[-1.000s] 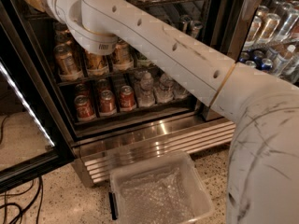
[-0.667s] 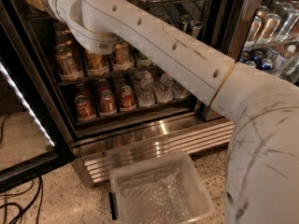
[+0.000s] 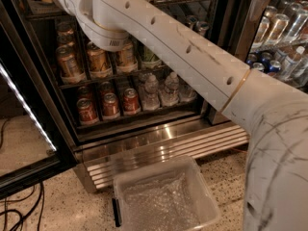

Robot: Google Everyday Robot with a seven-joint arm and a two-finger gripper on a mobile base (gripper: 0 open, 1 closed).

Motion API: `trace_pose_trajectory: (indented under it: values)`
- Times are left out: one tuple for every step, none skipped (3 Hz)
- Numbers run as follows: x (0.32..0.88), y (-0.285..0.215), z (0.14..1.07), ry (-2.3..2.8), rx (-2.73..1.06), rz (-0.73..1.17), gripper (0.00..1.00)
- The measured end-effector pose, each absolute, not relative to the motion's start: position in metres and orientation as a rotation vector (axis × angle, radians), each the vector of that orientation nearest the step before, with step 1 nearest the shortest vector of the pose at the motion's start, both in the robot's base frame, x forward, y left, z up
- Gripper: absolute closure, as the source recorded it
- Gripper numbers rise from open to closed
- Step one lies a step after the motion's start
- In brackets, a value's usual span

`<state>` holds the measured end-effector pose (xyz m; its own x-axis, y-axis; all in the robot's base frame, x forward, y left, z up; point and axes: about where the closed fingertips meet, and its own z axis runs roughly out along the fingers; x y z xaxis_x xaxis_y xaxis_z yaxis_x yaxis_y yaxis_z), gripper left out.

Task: Pick pepsi can from top shelf of fridge

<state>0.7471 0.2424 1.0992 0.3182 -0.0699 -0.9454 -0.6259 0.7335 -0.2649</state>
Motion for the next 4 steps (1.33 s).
trace_pose_trajectory:
  values:
    - [0.747,0.233,1.110,1.193,-0.674,0.394,1.00]
    - [0.745,0.206,1.140,1.139,-0.648,0.362,1.00]
    - [0.732,0.183,1.161,1.096,-0.645,0.375,1.00]
    - [0.706,0.173,1.178,1.036,-0.665,0.427,1.00]
